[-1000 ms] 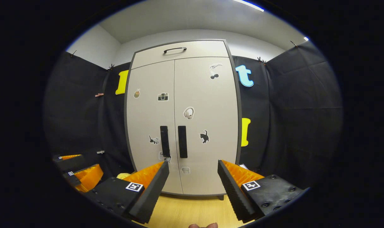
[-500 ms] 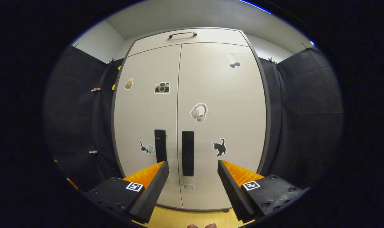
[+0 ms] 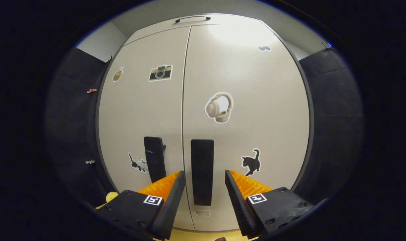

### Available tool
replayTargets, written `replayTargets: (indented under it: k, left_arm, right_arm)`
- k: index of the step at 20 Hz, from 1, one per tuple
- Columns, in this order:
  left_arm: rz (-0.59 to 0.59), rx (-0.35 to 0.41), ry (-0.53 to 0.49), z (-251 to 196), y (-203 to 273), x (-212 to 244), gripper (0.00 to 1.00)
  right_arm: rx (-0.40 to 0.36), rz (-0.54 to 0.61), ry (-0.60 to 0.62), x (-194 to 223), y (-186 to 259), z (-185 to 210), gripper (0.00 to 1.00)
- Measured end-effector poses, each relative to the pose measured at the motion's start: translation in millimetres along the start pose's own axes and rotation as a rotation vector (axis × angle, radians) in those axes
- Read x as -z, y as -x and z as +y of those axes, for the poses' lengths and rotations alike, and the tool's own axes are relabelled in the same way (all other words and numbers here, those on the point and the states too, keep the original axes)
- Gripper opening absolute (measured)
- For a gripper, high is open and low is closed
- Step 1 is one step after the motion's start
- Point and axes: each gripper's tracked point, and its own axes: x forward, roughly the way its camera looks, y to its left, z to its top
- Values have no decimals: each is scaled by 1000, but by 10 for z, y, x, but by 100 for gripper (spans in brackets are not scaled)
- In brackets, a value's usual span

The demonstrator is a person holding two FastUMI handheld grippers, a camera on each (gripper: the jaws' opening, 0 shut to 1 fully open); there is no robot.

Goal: Open the right door of the double-door shoe cabinet with the right hand, and open the left door with the left hand.

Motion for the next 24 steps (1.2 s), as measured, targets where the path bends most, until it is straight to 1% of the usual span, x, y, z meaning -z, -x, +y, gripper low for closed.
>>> replayTargets:
  k: [2,3,4,5,6,7,11,13,16,18,19,20,21,22,23,24]
  left_arm:
    - [3,-5,2,35,12,23,95]
    - [5,-9,-1,48,17,37,95]
    - [7,-16,-3,77,24,67,95]
    - [12,-21,0,96,30,93,95]
    - [19,-25,5,107,26,122,95]
    - [24,-28,11,117,27,142,95]
    - [31,-46,37,163,75,160,95]
    - [27,-52,38,177,105,144,95]
    - [22,-61,26,193,198,127,95]
    - [15,-72,26,214,278,111,95]
    - [15,-79,27,224,328,111,95]
    - [18,-90,22,245,381,121,95]
    - [21,-103,11,277,413,128,95]
    - [26,-115,-4,293,444,141,95]
    - [27,-121,-18,298,481,140,95]
    - [27,-126,-29,296,525,126,95]
  right_arm:
    - [35,21,-5,79,-138,-53,61]
    - [49,-1,-11,36,-102,-52,44]
    - [37,-12,-2,7,-107,-12,46]
    - [42,-12,13,14,-105,-12,45]
    - [59,-19,6,66,-153,-30,46]
    - [59,-13,-16,23,-153,-28,35]
    - [54,-26,7,8,-118,-20,35]
    - [60,-27,-6,5,-118,-27,35]
    - [69,1,-68,15,-118,-32,35]
    - [73,0,-41,16,-116,-39,35]
    - [73,-4,-26,14,-111,-30,26]
    - [67,-4,-24,19,-127,-24,29]
    - [60,-6,-23,19,-132,-32,23]
    - [55,-4,-18,12,-137,-35,22]
    - [51,-6,-18,11,-117,-32,18]
    - [47,6,-28,17,-121,-40,18]
